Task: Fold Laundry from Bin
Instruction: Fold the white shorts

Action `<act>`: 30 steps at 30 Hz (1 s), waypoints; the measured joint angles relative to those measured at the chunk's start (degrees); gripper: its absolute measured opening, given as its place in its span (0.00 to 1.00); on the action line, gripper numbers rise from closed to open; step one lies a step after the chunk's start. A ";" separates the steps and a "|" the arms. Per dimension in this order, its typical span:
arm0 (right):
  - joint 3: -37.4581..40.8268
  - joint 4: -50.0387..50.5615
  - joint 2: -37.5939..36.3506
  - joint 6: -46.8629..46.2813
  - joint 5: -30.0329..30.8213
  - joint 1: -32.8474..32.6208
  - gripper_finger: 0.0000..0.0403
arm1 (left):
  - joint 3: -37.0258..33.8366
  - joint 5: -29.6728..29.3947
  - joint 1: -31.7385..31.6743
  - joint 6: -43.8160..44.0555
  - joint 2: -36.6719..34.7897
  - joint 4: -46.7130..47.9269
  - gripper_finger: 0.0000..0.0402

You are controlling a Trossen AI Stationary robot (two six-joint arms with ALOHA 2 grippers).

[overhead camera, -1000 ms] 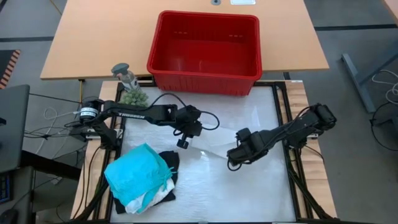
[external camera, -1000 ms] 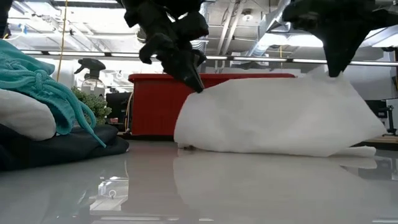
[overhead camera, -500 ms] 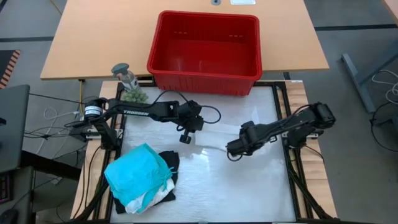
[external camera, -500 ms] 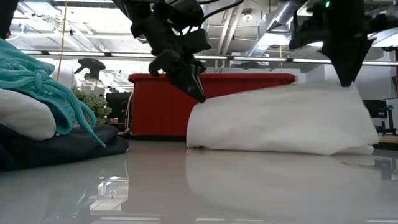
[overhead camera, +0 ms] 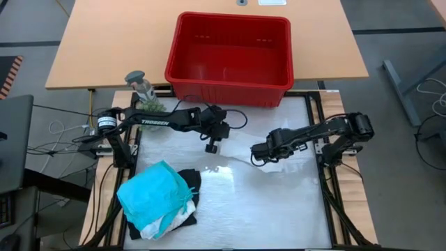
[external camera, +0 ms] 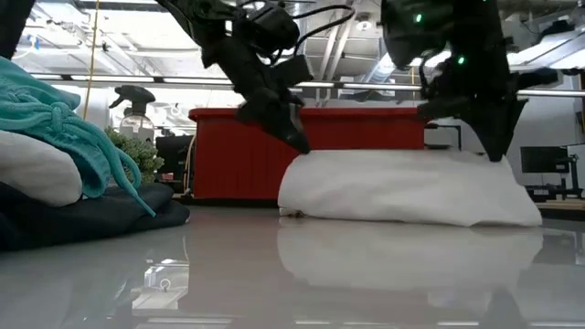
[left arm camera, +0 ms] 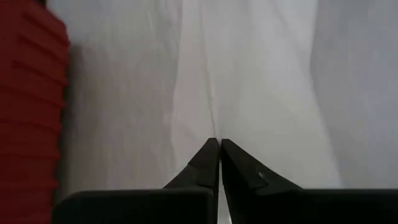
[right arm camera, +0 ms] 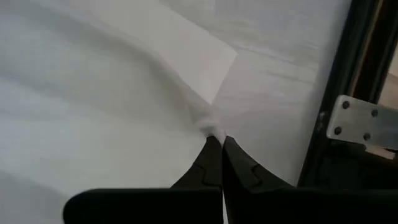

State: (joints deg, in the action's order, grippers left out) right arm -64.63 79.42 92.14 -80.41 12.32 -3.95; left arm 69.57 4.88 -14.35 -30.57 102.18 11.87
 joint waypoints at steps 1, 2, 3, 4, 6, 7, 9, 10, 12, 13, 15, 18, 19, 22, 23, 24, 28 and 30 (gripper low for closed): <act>0.61 -0.18 0.04 0.18 0.08 0.59 0.04 | -0.02 -0.56 -0.34 -0.06 0.32 0.10 0.00; 1.06 -0.55 0.04 0.75 0.51 1.07 0.04 | -0.19 -0.83 -0.58 -0.30 0.93 0.55 0.00; 1.55 -1.52 -0.02 1.16 1.05 1.54 0.04 | -0.16 -1.62 -0.66 -0.50 1.88 -0.87 0.00; 2.06 -1.86 -0.03 1.31 1.44 2.12 0.04 | -0.03 -2.64 -0.92 -0.55 2.31 -2.04 0.00; 3.40 -2.10 0.02 1.46 1.68 3.15 0.04 | -0.16 -3.17 -1.43 -0.70 3.21 -1.63 0.00; 4.10 -3.13 0.02 1.76 1.71 3.69 0.04 | 0.18 -3.24 -1.69 -0.72 3.74 -2.96 0.00; 5.09 -4.25 0.02 2.94 1.75 4.82 0.04 | 0.24 -3.23 -2.16 -0.88 4.20 -2.65 0.00; 5.59 -5.15 0.02 3.37 1.81 5.22 0.04 | 0.19 -3.29 -2.22 -0.91 4.90 -3.18 0.00; 6.71 -6.75 0.02 3.82 2.90 6.42 0.05 | 0.30 -4.06 -2.55 -0.70 5.80 -4.46 0.00; 7.27 -7.77 0.02 3.94 3.14 6.74 0.06 | 0.14 -4.04 -2.65 -0.38 5.98 -3.51 0.00; 8.28 -9.80 0.02 4.45 3.19 7.58 0.10 | 0.28 -4.19 -2.98 -0.28 6.82 -5.76 0.00; 8.80 -9.97 0.03 4.43 3.22 8.33 0.15 | 0.16 -5.06 -3.14 -0.10 7.26 -6.25 0.00; 8.80 -9.98 0.02 4.45 3.43 8.74 0.16 | 0.20 -5.94 -3.14 0.38 7.52 -7.74 0.00; 8.88 -9.78 0.02 4.50 4.21 9.03 0.19 | 0.16 -8.65 -3.14 1.68 7.69 -9.22 0.01; 8.88 -9.81 0.02 4.79 4.43 9.09 0.20 | 0.19 -8.48 -3.22 1.57 7.69 -10.02 0.01; 8.88 -9.87 0.02 5.26 4.53 9.26 0.21 | 0.21 -7.89 -3.27 1.31 7.66 -10.21 0.02; 8.88 -10.03 0.02 5.69 4.90 9.36 0.29 | 0.21 -7.29 -3.65 1.88 7.66 -9.88 0.08; 8.88 -10.06 0.02 6.67 5.54 9.40 0.34 | 0.21 -7.27 -3.96 1.84 7.66 -9.82 0.12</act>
State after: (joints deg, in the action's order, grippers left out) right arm -55.75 69.36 92.16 -73.74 17.85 5.45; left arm 69.78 -2.39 -18.31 -28.73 109.84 2.04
